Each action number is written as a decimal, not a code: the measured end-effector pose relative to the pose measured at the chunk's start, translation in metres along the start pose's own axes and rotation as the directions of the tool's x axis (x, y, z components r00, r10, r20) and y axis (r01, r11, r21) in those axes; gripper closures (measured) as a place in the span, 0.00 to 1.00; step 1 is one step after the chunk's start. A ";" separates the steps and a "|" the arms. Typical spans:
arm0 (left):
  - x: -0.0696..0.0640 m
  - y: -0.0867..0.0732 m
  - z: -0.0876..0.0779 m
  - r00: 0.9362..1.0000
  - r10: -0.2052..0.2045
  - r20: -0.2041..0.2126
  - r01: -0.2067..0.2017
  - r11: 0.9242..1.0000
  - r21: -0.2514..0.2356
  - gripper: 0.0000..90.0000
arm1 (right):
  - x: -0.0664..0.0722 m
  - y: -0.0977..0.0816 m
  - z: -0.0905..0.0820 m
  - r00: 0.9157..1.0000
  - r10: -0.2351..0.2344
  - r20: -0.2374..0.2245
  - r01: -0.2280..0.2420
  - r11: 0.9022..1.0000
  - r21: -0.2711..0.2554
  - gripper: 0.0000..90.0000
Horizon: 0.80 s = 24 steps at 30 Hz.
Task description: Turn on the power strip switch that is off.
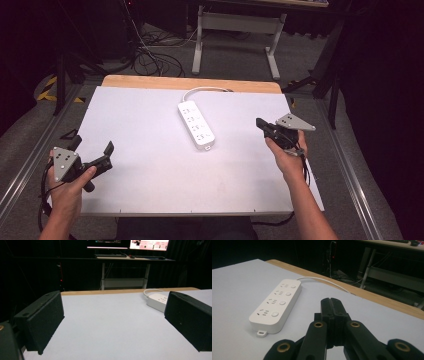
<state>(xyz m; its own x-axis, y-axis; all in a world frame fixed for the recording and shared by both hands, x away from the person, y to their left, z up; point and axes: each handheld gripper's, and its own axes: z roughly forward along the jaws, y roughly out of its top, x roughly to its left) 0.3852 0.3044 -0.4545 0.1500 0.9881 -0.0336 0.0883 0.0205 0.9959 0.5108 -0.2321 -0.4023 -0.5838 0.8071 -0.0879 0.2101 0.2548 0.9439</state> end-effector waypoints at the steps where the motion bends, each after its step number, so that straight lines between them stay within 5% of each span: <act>1: 0.000 0.000 0.000 1.000 0.005 0.003 -0.005 1.000 0.004 0.03 | 0.000 0.002 0.001 1.000 -0.002 -0.001 0.002 1.000 0.009 1.00; 24: 0.001 0.000 0.004 1.000 0.002 0.026 -0.003 1.000 0.012 0.04 | 0.008 0.028 0.022 0.999 -0.035 -0.036 0.039 0.993 0.107 1.00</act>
<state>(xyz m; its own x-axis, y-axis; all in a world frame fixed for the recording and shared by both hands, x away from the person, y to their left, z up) 0.3889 0.3046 -0.4552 0.1759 0.9838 -0.0336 0.0994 0.0162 0.9949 0.5291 -0.2070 -0.3831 -0.6186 0.7780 -0.1099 0.2702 0.3420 0.9000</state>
